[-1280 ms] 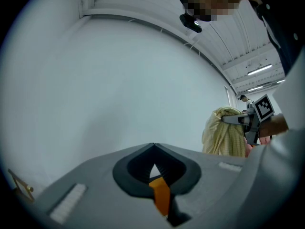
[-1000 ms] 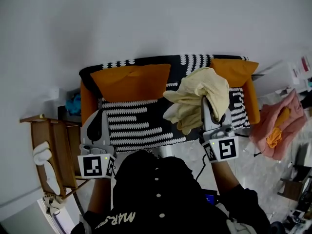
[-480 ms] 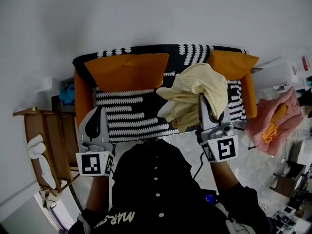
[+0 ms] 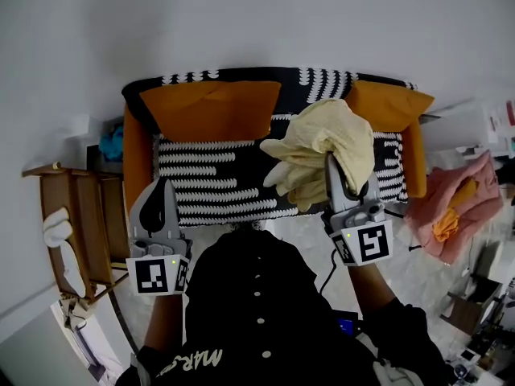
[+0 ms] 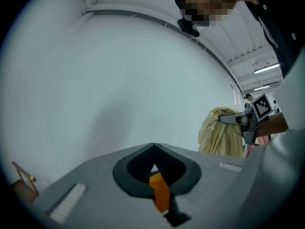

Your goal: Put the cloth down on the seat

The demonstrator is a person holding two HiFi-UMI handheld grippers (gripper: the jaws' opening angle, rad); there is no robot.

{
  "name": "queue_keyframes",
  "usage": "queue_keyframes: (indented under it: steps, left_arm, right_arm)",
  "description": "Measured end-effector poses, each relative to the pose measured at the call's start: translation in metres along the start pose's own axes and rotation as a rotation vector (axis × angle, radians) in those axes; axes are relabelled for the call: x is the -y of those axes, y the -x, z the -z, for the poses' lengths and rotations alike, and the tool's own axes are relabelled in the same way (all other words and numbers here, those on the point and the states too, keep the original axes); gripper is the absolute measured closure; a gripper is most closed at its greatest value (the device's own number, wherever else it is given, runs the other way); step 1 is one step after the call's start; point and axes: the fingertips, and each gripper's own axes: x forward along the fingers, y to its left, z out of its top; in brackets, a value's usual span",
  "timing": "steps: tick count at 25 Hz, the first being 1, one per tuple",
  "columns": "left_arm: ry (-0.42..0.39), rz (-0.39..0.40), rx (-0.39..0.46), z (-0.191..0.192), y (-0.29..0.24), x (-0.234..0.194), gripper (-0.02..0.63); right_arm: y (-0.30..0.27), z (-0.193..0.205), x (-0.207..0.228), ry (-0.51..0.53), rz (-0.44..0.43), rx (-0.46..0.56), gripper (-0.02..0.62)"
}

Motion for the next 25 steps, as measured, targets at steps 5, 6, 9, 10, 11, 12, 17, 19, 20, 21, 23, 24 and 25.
queue_keyframes:
  steps: [5,6,9,10,11,12,17,19,20,21,23,24,25]
  left_arm:
    - [0.012,-0.026,-0.028,0.009,0.003,0.010,0.606]
    - [0.017,-0.029,-0.036,0.012,0.005,0.012,0.606]
    - [0.015,-0.036,-0.057,0.020,0.007,0.016,0.606]
    - [0.013,-0.038,-0.067,0.023,0.008,0.018,0.606]
    - [0.014,-0.041,-0.079,0.028,0.009,0.019,0.606]
    - [0.018,-0.044,-0.091,0.033,0.011,0.020,0.606]
    - [0.042,-0.058,-0.150,0.058,0.017,0.021,0.606]
    - [0.051,-0.056,-0.169,0.066,0.018,0.023,0.606]
    - [0.054,-0.049,-0.175,0.070,0.019,0.025,0.606]
    - [0.058,-0.038,-0.175,0.073,0.019,0.027,0.606]
    - [0.065,-0.022,-0.166,0.077,0.020,0.033,0.606]
    - [0.069,-0.019,-0.169,0.080,0.020,0.035,0.606]
    - [0.073,-0.017,-0.180,0.083,0.021,0.038,0.606]
  right_arm:
    - [-0.003,0.016,0.003,0.004,-0.038,-0.032,0.537]
    - [-0.004,0.020,0.002,0.005,-0.048,-0.040,0.537]
    - [-0.011,0.035,-0.003,-0.005,-0.075,-0.065,0.537]
    - [-0.014,0.038,-0.006,-0.006,-0.088,-0.057,0.537]
    - [-0.016,0.041,-0.009,-0.004,-0.103,-0.045,0.537]
    - [-0.019,0.045,-0.012,-0.001,-0.118,-0.039,0.537]
    - [-0.031,0.071,-0.034,0.024,-0.179,-0.070,0.537]
    - [-0.038,0.077,-0.045,0.022,-0.201,-0.069,0.537]
    - [-0.041,0.079,-0.051,0.016,-0.210,-0.064,0.537]
    - [-0.045,0.082,-0.057,0.014,-0.220,-0.061,0.537]
    - [-0.050,0.092,-0.069,0.021,-0.244,-0.066,0.537]
    - [-0.052,0.098,-0.075,0.024,-0.257,-0.072,0.537]
    - [-0.054,0.104,-0.079,0.025,-0.270,-0.081,0.537]
